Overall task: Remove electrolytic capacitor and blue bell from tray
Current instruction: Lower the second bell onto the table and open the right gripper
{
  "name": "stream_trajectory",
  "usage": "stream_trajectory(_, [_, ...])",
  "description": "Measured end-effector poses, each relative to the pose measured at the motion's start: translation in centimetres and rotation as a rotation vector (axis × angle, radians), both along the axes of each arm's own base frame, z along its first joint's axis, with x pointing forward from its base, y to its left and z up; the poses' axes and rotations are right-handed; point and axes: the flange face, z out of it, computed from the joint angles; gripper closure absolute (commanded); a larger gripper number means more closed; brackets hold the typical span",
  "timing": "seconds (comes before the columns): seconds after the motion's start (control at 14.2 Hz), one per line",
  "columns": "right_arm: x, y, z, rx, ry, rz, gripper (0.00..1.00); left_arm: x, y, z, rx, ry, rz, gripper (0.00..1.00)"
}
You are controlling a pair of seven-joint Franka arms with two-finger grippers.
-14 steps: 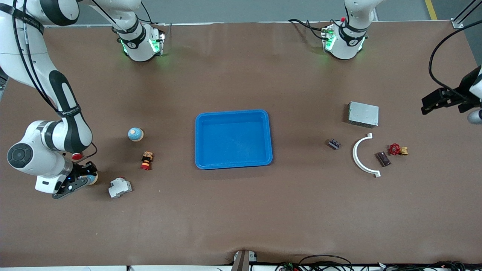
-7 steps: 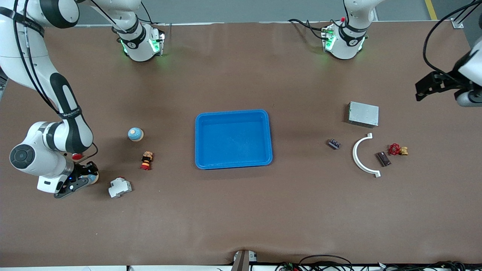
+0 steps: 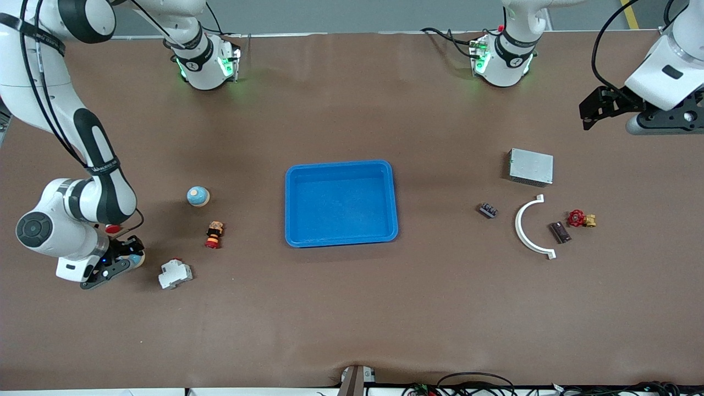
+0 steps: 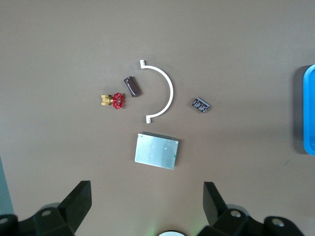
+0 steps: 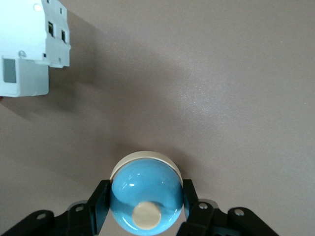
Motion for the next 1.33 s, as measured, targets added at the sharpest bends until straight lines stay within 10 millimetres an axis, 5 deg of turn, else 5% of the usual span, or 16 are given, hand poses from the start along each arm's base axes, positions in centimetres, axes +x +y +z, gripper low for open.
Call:
stream_trajectory(0.07, [0.0, 0.0, 0.0, 0.000, 0.000, -0.001, 0.10, -0.4, 0.3, -0.1, -0.004, -0.004, 0.008, 0.00])
stream_trajectory(0.14, [0.0, -0.1, 0.0, 0.000, -0.001, -0.001, 0.00, -0.8, 0.3, -0.1, -0.020, -0.006, 0.024, 0.00])
stream_trajectory(0.7, [0.2, -0.7, 1.1, 0.007, 0.032, -0.063, 0.00, -1.6, 1.3, 0.5, -0.060, -0.015, 0.082, 0.00])
stream_trajectory(1.12, [0.4, 5.2, 11.4, 0.011, 0.071, -0.307, 0.00, -1.7, 2.1, 0.7, -0.060, -0.008, 0.098, 0.00])
stream_trajectory(1.33, [-0.5, 6.1, 14.6, 0.099, 0.104, -0.367, 0.00, -1.9, 2.5, 0.8, -0.059, 0.001, 0.106, 0.00])
